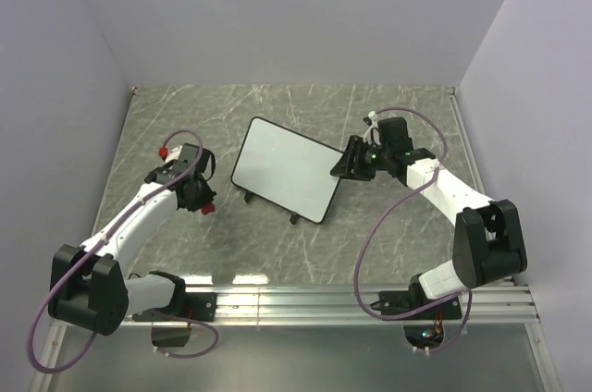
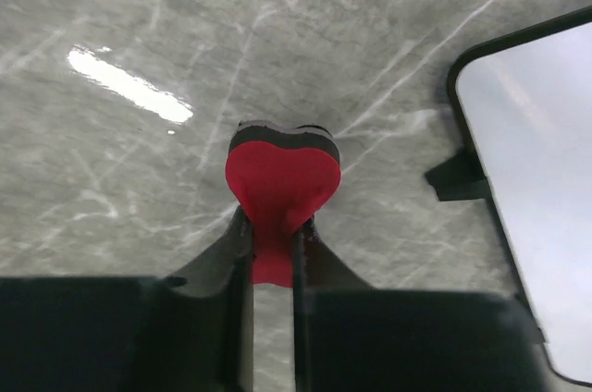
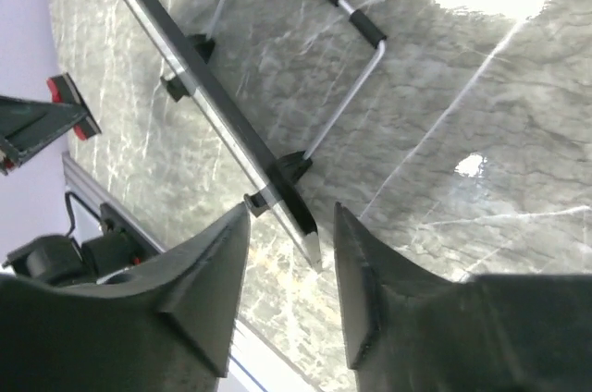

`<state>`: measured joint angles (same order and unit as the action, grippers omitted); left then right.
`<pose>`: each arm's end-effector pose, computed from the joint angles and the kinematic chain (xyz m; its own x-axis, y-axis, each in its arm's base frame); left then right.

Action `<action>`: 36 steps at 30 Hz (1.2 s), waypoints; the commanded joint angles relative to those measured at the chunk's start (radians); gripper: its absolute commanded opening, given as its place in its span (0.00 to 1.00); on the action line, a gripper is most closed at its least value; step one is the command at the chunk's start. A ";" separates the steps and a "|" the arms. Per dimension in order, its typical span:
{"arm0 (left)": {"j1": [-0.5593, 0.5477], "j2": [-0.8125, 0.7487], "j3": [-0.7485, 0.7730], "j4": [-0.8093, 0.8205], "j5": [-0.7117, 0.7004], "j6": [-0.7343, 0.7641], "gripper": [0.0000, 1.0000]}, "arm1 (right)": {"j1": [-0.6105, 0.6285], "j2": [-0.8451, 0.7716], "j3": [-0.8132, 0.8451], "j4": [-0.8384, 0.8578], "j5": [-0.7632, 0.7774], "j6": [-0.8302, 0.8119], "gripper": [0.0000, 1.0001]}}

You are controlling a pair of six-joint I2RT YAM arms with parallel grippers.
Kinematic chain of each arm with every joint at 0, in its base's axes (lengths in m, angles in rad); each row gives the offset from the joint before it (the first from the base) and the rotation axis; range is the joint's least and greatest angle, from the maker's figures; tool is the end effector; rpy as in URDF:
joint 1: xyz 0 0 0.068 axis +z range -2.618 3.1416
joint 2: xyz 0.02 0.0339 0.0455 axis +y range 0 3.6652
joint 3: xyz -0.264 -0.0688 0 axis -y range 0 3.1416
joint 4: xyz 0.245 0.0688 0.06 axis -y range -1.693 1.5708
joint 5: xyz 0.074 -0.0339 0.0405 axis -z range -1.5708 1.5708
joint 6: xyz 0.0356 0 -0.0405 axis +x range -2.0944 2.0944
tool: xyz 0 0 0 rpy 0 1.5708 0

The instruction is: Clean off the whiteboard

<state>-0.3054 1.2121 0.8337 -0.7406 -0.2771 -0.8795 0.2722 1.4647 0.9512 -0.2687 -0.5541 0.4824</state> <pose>0.2170 -0.0582 0.2286 -0.6821 -0.5620 -0.4679 -0.5493 0.8161 -0.1794 0.2925 0.1011 0.2344 -0.8743 0.1655 -0.4564 -0.2061 0.7246 0.6576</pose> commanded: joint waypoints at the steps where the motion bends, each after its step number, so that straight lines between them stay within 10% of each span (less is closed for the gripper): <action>1: 0.022 -0.017 -0.015 0.070 0.091 -0.003 0.17 | -0.004 -0.046 0.061 -0.004 0.039 0.013 0.53; 18: 0.020 0.009 -0.062 0.055 0.095 -0.024 0.99 | -0.047 -0.240 0.023 -0.085 0.134 -0.001 0.67; 36: 0.022 -0.013 0.199 -0.069 0.041 0.050 0.91 | -0.065 -0.530 0.147 -0.311 0.385 0.030 0.64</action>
<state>-0.2863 1.1873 1.0428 -0.7845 -0.2256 -0.8509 0.2150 0.9909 1.0294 -0.5411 -0.2222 0.5121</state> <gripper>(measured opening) 0.929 0.645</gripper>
